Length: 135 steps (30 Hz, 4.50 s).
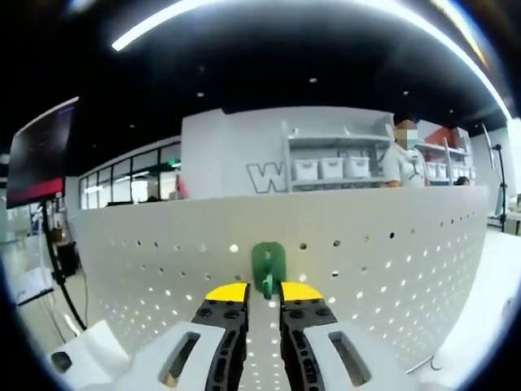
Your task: Insert the hook assembly into the mounting plate slot until the hook locks in place.
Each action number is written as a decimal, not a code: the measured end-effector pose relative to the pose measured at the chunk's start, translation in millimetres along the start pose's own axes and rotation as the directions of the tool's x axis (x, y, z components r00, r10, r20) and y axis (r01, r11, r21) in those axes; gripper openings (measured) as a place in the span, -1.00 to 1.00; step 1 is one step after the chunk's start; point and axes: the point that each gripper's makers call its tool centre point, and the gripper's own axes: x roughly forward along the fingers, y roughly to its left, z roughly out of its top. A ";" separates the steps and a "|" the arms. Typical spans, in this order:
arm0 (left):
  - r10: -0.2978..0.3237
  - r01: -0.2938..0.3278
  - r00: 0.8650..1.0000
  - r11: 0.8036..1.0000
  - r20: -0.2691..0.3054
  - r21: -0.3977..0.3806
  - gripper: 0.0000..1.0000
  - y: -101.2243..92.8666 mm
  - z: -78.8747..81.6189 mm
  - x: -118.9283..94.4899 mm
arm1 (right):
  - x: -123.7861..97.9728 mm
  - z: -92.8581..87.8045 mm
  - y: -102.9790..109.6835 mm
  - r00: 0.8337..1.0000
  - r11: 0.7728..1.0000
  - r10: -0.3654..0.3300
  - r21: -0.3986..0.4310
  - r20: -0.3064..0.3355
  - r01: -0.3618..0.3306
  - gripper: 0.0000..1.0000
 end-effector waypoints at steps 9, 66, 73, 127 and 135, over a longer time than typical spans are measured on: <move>0.000 0.000 1.000 1.000 0.002 0.003 1.00 -0.5 0.5 -0.2 | -0.7 -8.6 6.9 0.999 0.999 0.024 0.022 -0.036 -0.023 -0.43; -0.064 0.058 0.973 0.998 -0.220 -0.035 1.00 -14.1 -56.8 5.4 | -181.3 -126.1 -11.0 0.904 0.968 0.200 -0.069 -0.377 -0.243 -0.22; -0.065 0.051 0.961 0.997 -0.271 -0.058 1.00 -13.0 -70.7 4.7 | -200.3 -149.6 9.9 0.840 0.944 0.286 -0.015 -0.462 -0.329 -0.33; -0.057 0.001 0.891 0.992 -0.450 -0.123 0.99 -1.4 -127.5 2.7 | -120.8 -267.3 138.5 0.430 0.693 0.467 0.017 -0.773 -0.721 -0.44; -0.047 -0.013 0.893 0.991 -0.449 -0.130 1.00 3.2 -126.9 2.5 | -102.3 -276.2 148.3 0.427 0.687 0.443 -0.007 -0.788 -0.727 -0.48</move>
